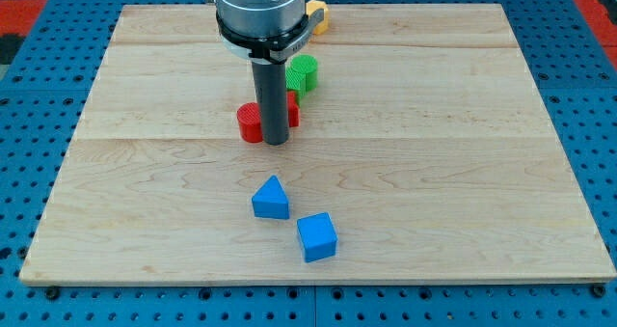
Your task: Move both the blue blocks to the right side
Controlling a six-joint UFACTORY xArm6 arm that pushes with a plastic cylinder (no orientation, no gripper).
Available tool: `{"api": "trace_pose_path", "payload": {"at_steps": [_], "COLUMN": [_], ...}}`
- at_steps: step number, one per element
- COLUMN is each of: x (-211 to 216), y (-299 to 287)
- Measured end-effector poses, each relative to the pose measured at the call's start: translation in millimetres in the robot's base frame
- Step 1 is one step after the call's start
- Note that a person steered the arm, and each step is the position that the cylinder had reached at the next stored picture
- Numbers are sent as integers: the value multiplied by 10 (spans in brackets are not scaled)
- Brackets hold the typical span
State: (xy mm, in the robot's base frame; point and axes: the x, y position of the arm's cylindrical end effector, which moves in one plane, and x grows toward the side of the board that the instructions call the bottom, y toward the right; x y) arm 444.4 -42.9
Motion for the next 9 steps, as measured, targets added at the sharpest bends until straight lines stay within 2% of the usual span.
{"api": "trace_pose_path", "payload": {"at_steps": [2, 4, 5, 6, 7, 8, 9], "x": [83, 390, 778, 899, 858, 900, 1531], "y": [-51, -639, -484, 223, 409, -34, -85]}}
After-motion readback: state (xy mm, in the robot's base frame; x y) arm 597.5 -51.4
